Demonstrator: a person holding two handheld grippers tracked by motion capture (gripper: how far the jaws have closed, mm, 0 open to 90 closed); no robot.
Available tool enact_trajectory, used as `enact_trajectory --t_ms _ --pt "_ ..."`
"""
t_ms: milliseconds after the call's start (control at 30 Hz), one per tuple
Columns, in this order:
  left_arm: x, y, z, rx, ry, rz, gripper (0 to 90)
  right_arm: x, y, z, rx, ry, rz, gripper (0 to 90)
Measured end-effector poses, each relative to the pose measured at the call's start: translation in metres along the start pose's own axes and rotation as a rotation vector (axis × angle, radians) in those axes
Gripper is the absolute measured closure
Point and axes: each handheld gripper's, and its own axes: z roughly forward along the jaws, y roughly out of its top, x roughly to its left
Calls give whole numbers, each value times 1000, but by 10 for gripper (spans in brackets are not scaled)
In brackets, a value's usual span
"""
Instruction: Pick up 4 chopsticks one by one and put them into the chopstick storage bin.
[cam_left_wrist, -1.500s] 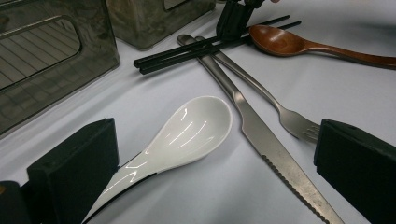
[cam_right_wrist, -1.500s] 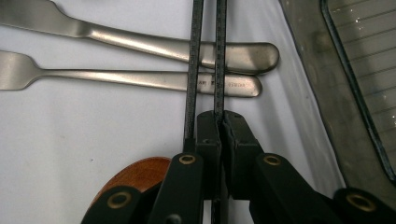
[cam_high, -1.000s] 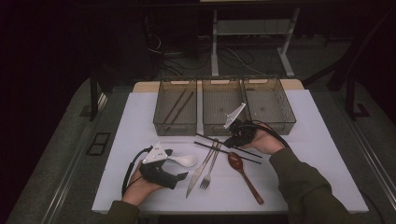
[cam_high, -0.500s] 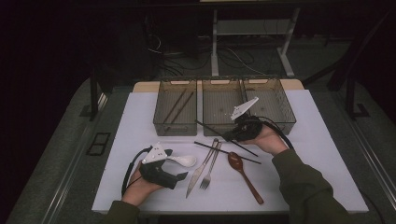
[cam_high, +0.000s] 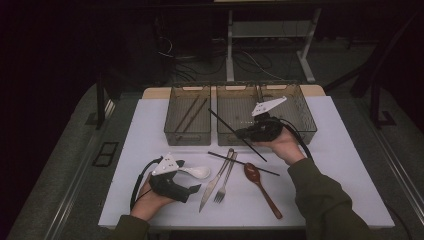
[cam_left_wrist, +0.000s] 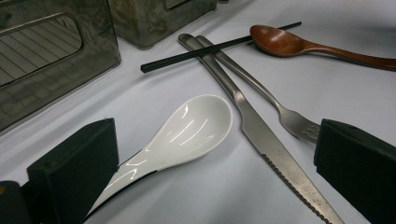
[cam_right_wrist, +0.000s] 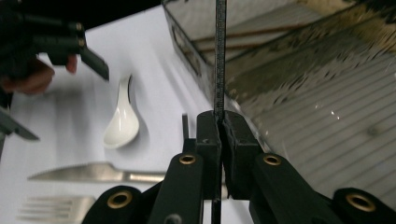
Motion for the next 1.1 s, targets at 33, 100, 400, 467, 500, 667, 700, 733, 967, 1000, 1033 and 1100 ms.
enact_trajectory --t_ms 33,100,400,467,500,667,700,733,967,1000,1033,1100 --pt "0 0 0 0 0 -1 0 0 2 -1 -5 -5 5 851" --pt "1 0 0 3 1 1 0 0 7 -2 -21 -11 3 851" --pt "2 -1 0 8 -1 -2 0 -3 32 0 -69 -37 17 850" --pt "2 -1 0 4 0 -5 0 -4 37 1 -82 -41 25 850" --pt "2 -1 -1 4 -1 -8 0 -5 39 1 -87 -48 28 851" --pt "2 -1 -1 3 1 -12 0 -8 53 4 -116 -69 42 851" --pt "2 -1 -1 0 0 -14 0 -8 55 5 -121 -70 43 850" --pt "2 -1 0 0 -1 -15 0 -9 58 5 -124 -71 46 851" --pt "1 -1 0 -5 3 -18 0 -12 75 16 -152 -79 64 850" --pt "1 -2 1 -4 6 -19 0 -13 78 18 -154 -80 63 851" --pt "1 -2 1 -1 7 -17 0 -14 80 20 -157 -78 67 850" --pt "2 -2 1 0 6 -20 0 -15 85 25 -161 -78 72 851"
